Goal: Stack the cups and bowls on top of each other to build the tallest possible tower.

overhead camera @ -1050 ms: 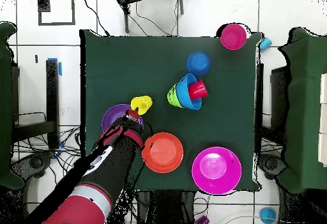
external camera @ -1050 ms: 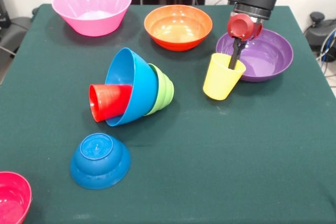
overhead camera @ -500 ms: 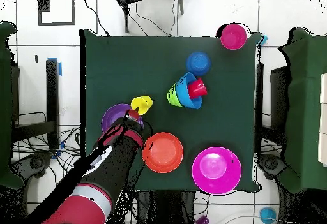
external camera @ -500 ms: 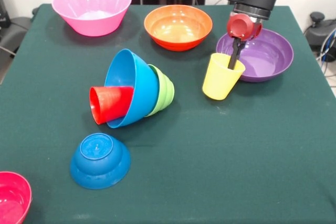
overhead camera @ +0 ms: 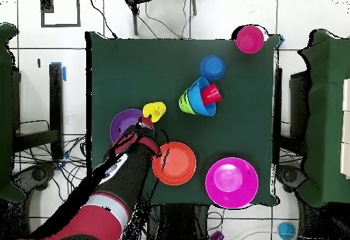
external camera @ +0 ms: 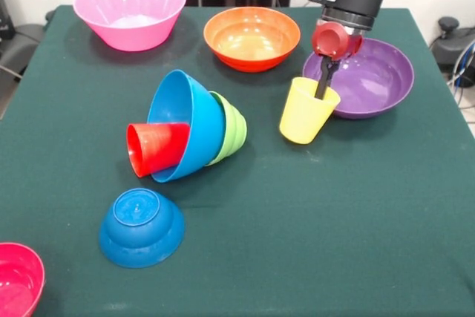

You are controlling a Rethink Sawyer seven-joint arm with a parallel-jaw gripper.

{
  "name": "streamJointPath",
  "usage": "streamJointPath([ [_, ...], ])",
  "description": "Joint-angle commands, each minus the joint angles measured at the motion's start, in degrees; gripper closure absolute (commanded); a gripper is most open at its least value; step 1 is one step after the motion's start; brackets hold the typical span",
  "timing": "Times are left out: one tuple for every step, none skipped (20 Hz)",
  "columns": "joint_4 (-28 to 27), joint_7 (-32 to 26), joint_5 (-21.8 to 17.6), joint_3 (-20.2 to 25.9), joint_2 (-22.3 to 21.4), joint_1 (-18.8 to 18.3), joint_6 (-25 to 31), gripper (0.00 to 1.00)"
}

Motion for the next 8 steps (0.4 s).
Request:
streamJointPath([
  [1.6, 6.6, -4.3, 11.7, -1.1, -5.4, -3.2, 1.00],
  [2.3, 7.2, -4.7, 12.7, -1.6, -6.3, -4.3, 1.00],
  [3.0, 7.9, -5.0, 13.8, -2.1, -7.3, -5.3, 1.00],
  [3.7, 8.6, -5.3, 14.8, -2.6, -8.3, -6.4, 1.00],
  [4.0, 8.8, -5.5, 15.2, -2.7, -8.6, -6.9, 1.00],
  [4.2, 9.0, -5.7, 15.5, -2.8, -8.9, -7.3, 1.00],
  [4.4, 9.2, -5.8, 15.9, -3.0, -9.3, -7.8, 1.00],
  [4.7, 9.3, -6.0, 16.3, -3.1, -9.6, -8.3, 1.00],
])
